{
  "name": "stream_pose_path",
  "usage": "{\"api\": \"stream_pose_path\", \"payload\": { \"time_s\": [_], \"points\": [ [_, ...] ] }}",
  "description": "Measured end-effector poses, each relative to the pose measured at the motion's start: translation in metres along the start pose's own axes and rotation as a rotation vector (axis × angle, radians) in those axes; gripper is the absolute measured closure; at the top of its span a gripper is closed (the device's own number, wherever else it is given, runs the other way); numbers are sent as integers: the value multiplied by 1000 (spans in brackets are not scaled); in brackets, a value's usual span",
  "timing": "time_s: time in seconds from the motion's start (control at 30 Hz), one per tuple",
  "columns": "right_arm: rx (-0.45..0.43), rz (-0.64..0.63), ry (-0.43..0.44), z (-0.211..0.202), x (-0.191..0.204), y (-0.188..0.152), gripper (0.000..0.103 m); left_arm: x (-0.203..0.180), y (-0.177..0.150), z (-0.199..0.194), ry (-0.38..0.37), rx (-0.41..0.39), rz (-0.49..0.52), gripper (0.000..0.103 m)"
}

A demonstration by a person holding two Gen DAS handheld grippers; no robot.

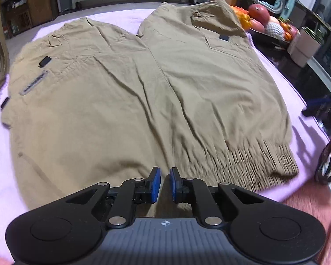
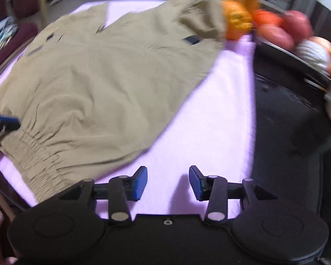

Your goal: Fold clothes

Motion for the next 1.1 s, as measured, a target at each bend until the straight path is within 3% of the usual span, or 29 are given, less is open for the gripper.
{"api": "stream_pose_path", "payload": {
  "time_s": [0.17,0.27,0.37,0.53,0.6,0.67,0.73,0.8,0.93,1.03,1.1],
  "points": [
    [-100,256,107,-54,17,3,61,5,-21,-34,-5,-37,-20,93],
    [-99,309,205,-62,45,-3,61,18,-23,-54,20,-86,-76,93],
    [-78,263,228,-50,83,-10,70,41,-27,-53,102,-94,-139,92],
    [-44,162,220,-14,133,-29,72,83,-37,-43,262,-82,-247,93],
    [-30,107,190,1,142,-39,72,95,-45,-36,289,-65,-262,93],
    [5,88,141,14,139,-52,75,98,-55,-22,274,0,-269,93],
    [9,107,141,12,132,-57,76,98,-58,-21,288,18,-243,85],
    [33,138,140,5,123,-60,76,100,-58,-27,278,27,-256,86],
    [14,203,134,-16,106,-60,77,105,-50,-56,210,-88,-305,87],
    [-8,296,182,-23,94,-48,77,125,-31,-61,209,-150,-333,88],
    [-13,407,251,-19,88,-29,85,138,-14,-55,199,-171,-346,91]
  ]
}}
Point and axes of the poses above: each gripper's, at about its wrist camera, not at the fingertips, and z roughly the way its jaws point, x to its left, y to its top, the point moved 9 cm from there along z, roughly the way its jaws point, and after that the axes turned 14 degrees about z, right-handed, at the moved point
